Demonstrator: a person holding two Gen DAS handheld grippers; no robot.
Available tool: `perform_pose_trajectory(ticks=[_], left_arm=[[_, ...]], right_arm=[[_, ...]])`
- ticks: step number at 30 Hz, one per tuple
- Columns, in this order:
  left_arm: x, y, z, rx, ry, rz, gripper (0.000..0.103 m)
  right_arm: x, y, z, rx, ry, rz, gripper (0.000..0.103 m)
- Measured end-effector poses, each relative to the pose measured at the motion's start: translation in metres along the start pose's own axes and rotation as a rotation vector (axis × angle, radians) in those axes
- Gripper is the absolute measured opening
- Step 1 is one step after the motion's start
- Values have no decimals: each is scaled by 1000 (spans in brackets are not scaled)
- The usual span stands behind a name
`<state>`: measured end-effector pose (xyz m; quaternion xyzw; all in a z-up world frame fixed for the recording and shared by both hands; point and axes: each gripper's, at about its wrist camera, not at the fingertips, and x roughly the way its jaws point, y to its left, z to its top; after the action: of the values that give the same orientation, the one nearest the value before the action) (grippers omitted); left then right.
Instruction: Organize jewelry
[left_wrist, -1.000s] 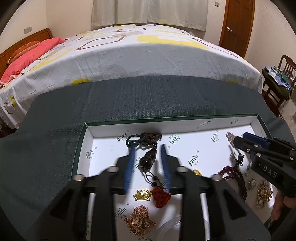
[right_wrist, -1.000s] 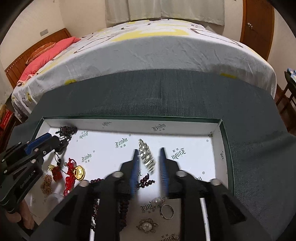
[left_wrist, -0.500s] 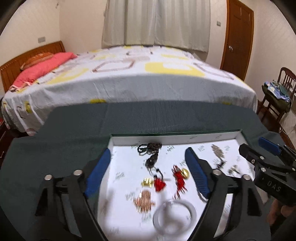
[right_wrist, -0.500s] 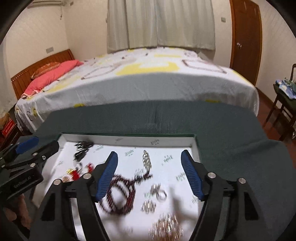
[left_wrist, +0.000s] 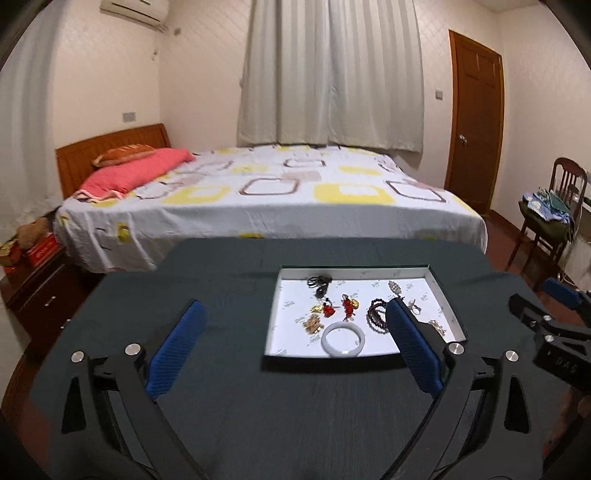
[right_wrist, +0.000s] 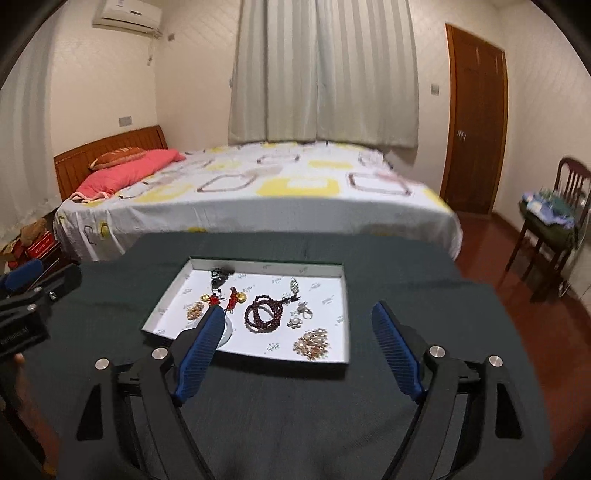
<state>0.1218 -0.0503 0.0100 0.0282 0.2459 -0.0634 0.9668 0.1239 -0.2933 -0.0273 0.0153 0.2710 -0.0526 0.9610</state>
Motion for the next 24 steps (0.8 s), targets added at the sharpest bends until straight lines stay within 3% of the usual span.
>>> perform_pose_trajectory(ticks=[11,24], left_arm=[[-84,29,-17,-52,-52,45,97],[-112,37,-16,-67,-93,39,97]], right_arm=[[-77,-9,-8,6,-89,-13,79],[-105,-1,-7,-11,-151,-19,80]])
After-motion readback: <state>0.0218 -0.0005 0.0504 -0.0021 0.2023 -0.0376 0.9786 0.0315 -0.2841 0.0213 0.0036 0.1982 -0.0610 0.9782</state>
